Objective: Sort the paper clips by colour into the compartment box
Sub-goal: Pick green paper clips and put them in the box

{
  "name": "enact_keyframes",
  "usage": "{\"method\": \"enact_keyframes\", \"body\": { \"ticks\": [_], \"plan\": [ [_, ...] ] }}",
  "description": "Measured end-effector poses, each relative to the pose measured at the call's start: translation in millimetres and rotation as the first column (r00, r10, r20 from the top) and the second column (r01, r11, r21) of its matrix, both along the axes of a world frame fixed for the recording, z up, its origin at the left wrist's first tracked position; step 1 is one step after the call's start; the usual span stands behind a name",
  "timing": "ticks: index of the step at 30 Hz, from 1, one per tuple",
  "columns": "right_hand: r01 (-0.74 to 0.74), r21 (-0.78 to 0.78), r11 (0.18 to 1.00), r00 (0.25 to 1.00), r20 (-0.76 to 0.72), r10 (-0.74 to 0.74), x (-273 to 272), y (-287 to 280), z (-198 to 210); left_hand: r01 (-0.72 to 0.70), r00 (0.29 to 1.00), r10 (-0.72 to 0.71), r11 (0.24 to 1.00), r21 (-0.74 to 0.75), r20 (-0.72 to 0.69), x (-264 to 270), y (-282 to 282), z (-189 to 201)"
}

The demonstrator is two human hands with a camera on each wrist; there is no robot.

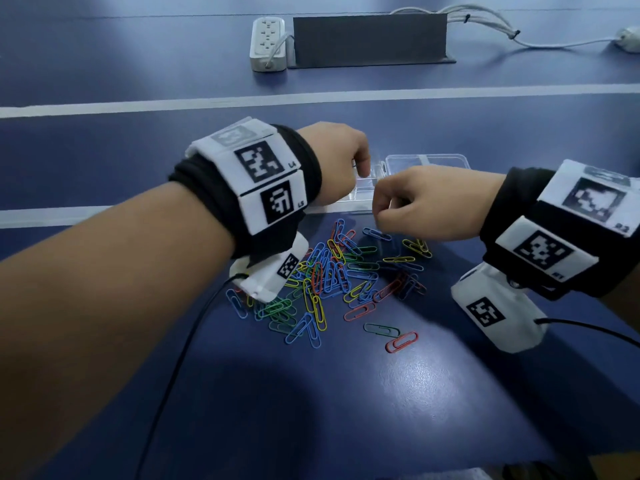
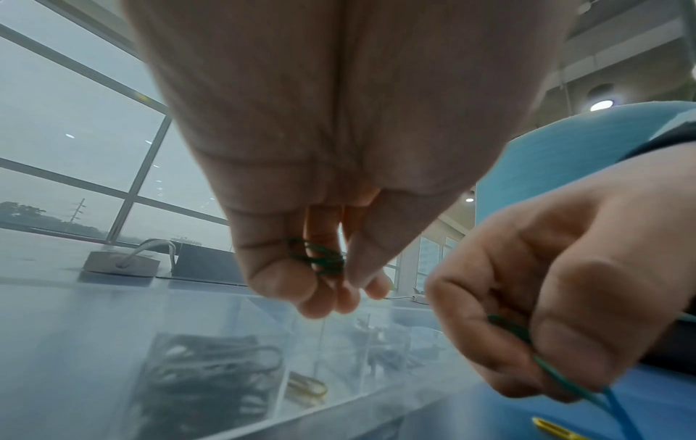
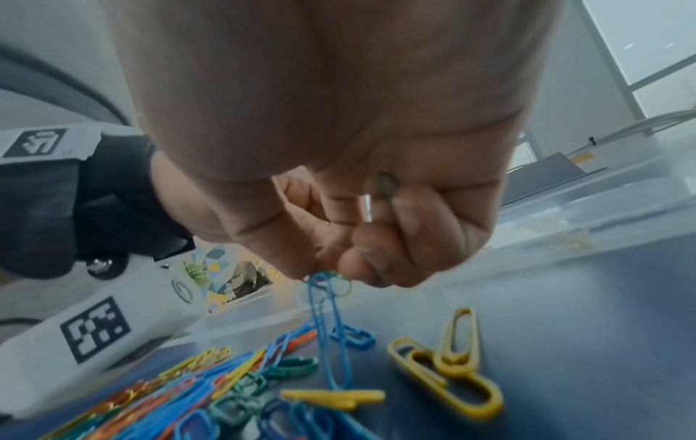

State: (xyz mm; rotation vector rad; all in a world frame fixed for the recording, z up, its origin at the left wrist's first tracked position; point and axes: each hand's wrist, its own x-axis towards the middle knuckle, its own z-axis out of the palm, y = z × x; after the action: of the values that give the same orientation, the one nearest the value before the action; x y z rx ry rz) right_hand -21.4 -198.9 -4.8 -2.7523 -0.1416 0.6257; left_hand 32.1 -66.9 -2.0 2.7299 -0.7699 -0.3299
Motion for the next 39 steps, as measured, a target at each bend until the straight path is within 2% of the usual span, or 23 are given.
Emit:
{"method": "enact_keyframes", "body": {
  "ticks": [5,9,12,21,24,27,31,35,39],
  "plan": [
    [0.143,0.097,0.985,0.990,-0.018,-0.142,6.1,-4.9,4.1,0.008,1.000,-0.007,1.000,-0.022,0.018,6.2,-18.2,3.4],
    [0.279,0.228,0.933,0.959,-0.010,-0.284,18.9,-13.1,4.6,0.020,0.999,-0.020,1.000,-0.017,0.033,7.7,-25.0,5.6],
    [0.325,0.273,0.905,0.941,0.003,-0.338,32.5,-16.1,6.6,0.000,1.000,0.001,0.999,-0.048,0.012,6.8,-23.1,9.1],
    [0.338,0.250,0.907,0.934,0.034,-0.357,61.8,2.4,17.3,-0.098,0.994,0.088,0.980,-0.174,-0.068,9.2,-3.7,10.8],
    [0.362,0.258,0.896,0.923,0.033,-0.382,62.7,9.8,17.6,-0.114,0.993,0.106,0.975,-0.189,-0.055,9.3,7.4,7.4],
    [0.336,0.203,0.920,0.932,0.070,-0.356,63.3,12.6,18.2,-0.113,0.993,0.106,0.975,-0.189,-0.050,7.8,16.2,4.9],
    [0.343,0.269,0.900,0.929,0.045,-0.367,62.3,14.6,21.8,-0.110,0.993,0.097,0.975,-0.191,-0.072,7.5,24.6,2.6],
    [0.311,0.194,0.930,0.942,0.063,-0.328,53.0,15.4,23.9,-0.097,0.994,0.086,0.980,-0.173,-0.072,3.1,32.7,4.1],
    [0.163,0.014,0.986,0.976,0.141,-0.164,37.3,17.1,19.0,-0.060,0.993,0.051,0.994,-0.088,-0.102,-4.8,41.8,8.6]
  ]
}}
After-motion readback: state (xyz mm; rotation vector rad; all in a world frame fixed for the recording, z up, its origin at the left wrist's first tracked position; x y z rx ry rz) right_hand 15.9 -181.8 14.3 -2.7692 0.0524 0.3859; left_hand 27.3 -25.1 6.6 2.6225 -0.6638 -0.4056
